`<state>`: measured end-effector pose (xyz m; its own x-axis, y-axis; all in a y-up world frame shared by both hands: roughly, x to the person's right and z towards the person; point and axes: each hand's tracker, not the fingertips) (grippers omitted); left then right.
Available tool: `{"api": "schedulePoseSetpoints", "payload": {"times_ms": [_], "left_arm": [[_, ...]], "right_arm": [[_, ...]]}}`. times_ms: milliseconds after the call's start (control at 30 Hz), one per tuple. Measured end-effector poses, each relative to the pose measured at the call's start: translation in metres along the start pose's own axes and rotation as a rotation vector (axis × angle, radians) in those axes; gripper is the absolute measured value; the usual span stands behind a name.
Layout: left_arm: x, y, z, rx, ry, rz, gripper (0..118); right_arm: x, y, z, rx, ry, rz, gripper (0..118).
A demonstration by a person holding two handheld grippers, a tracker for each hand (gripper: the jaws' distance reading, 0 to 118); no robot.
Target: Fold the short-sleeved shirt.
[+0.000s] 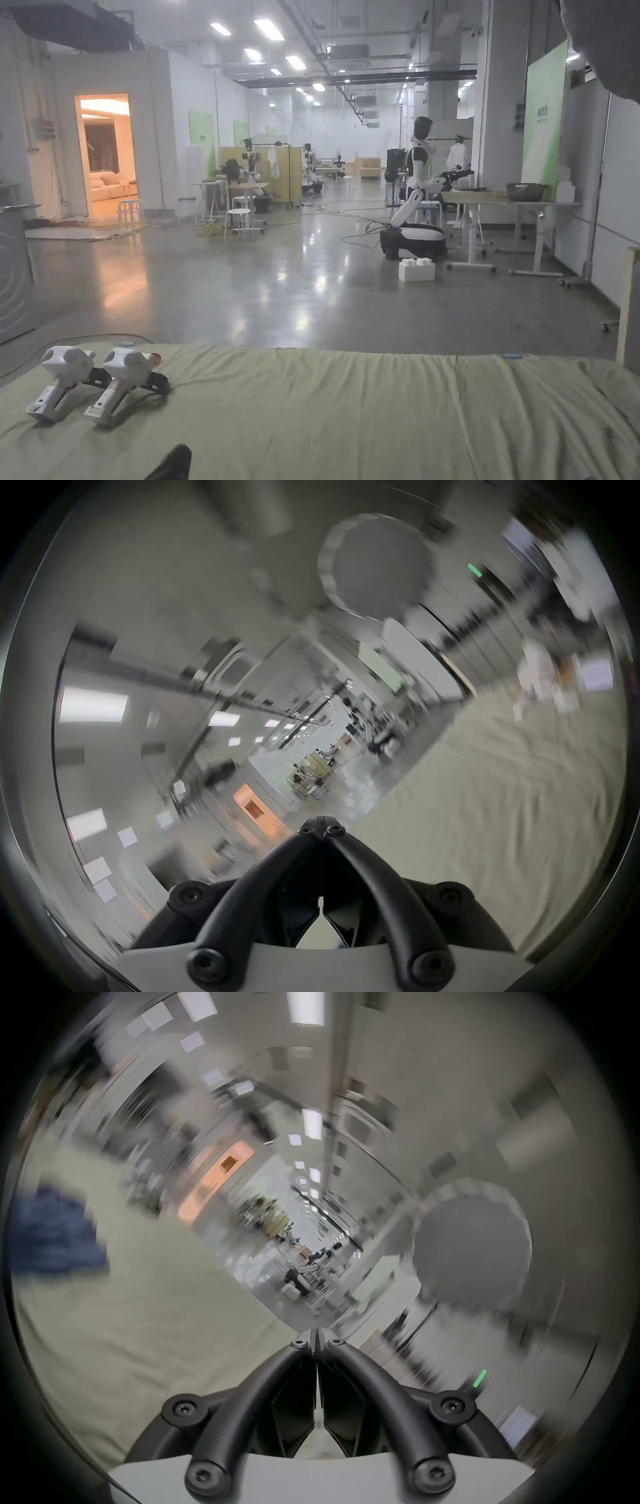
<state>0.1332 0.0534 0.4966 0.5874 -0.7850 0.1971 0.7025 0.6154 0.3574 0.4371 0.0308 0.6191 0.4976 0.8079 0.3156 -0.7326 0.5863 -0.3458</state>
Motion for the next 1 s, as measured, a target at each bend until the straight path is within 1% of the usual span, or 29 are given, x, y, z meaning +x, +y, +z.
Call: {"api": "schedulePoseSetpoints", "payload": {"times_ms": [67, 100, 167, 200, 233, 267, 333, 367, 433, 467, 500, 533, 600, 633, 667, 700, 733, 767, 800, 833, 867, 900, 933, 1000], "left_arm": [[0.024, -0.015, 0.000, -0.017, -0.054, -0.236, 0], [0.036, -0.022, 0.001, -0.033, -0.088, -0.316, 0], [0.065, -0.041, 0.007, -0.072, -0.182, -0.455, 0], [0.077, -0.050, 0.011, -0.076, -0.230, -0.498, 0], [0.090, -0.060, 0.016, -0.075, -0.273, -0.542, 0], [0.103, -0.068, 0.020, -0.087, -0.302, -0.573, 0], [0.119, -0.078, 0.026, -0.086, -0.361, -0.611, 0], [0.125, -0.082, 0.027, -0.087, -0.378, -0.641, 0], [0.127, -0.081, 0.028, -0.065, -0.390, -0.684, 0], [0.121, -0.079, 0.027, -0.059, -0.379, -0.675, 0], [0.115, -0.074, 0.025, -0.057, -0.371, -0.660, 0], [0.104, -0.063, 0.020, -0.056, -0.333, -0.552, 0], [0.071, -0.039, 0.009, -0.114, -0.294, -0.229, 0], [0.050, -0.028, 0.006, -0.139, -0.263, 0.020, 0], [0.029, -0.026, 0.006, -0.138, -0.217, 0.294, 0], [0.016, -0.028, 0.008, -0.126, -0.188, 0.493, 0], [0.003, -0.037, 0.008, -0.101, -0.165, 0.718, 0], [-0.004, -0.049, 0.008, -0.083, -0.164, 0.917, 0], [-0.004, -0.062, 0.009, -0.059, -0.172, 1.058, 0], [-0.001, -0.073, 0.011, -0.002, -0.166, 1.178, 0], [0.003, -0.079, 0.012, -0.001, -0.146, 1.197, 0], [0.007, -0.075, 0.009, -0.046, -0.146, 1.176, 0], [0.009, -0.074, 0.007, -0.089, -0.146, 1.131, 0], [0.011, -0.074, 0.007, -0.105, -0.159, 1.056, 0]], "right_arm": [[-0.024, -0.009, 0.004, 0.051, 0.055, 0.292, 0], [-0.035, -0.015, 0.006, 0.062, 0.077, 0.406, 0], [-0.060, -0.031, 0.015, 0.080, 0.148, 0.608, 0], [-0.070, -0.036, 0.015, 0.079, 0.163, 0.667, 0], [-0.080, -0.043, 0.019, 0.082, 0.196, 0.715, 0], [-0.088, -0.051, 0.024, 0.090, 0.236, 0.726, 0], [-0.096, -0.054, 0.027, 0.078, 0.301, 0.701, 0], [-0.095, -0.055, 0.029, 0.073, 0.327, 0.701, 0], [-0.095, -0.054, 0.029, 0.079, 0.305, 0.699, 0], [-0.087, -0.050, 0.027, 0.083, 0.283, 0.674, 0], [-0.081, -0.046, 0.025, 0.076, 0.254, 0.614, 0], [-0.069, -0.040, 0.022, 0.061, 0.228, 0.536, 0], [-0.046, -0.026, 0.015, 0.001, 0.178, 0.299, 0], [-0.033, -0.019, 0.012, -0.059, 0.146, 0.097, 0], [-0.018, -0.019, 0.010, -0.106, 0.118, -0.149, 0], [-0.011, -0.026, 0.007, -0.135, 0.113, -0.329, 0], [-0.002, -0.034, 0.007, -0.167, 0.114, -0.531, 0], [0.002, -0.045, 0.008, -0.189, 0.112, -0.710, 0], [0.003, -0.054, 0.009, -0.211, 0.109, -0.836, 0], [-0.001, -0.060, 0.011, -0.237, 0.105, -0.859, 0], [-0.005, -0.062, 0.011, -0.257, 0.095, -0.837, 0], [-0.007, -0.063, 0.012, -0.251, 0.096, -0.819, 0], [-0.006, -0.066, 0.013, -0.236, 0.109, -0.847, 0], [-0.006, -0.067, 0.016, -0.201, 0.141, -0.938, 0]]}}
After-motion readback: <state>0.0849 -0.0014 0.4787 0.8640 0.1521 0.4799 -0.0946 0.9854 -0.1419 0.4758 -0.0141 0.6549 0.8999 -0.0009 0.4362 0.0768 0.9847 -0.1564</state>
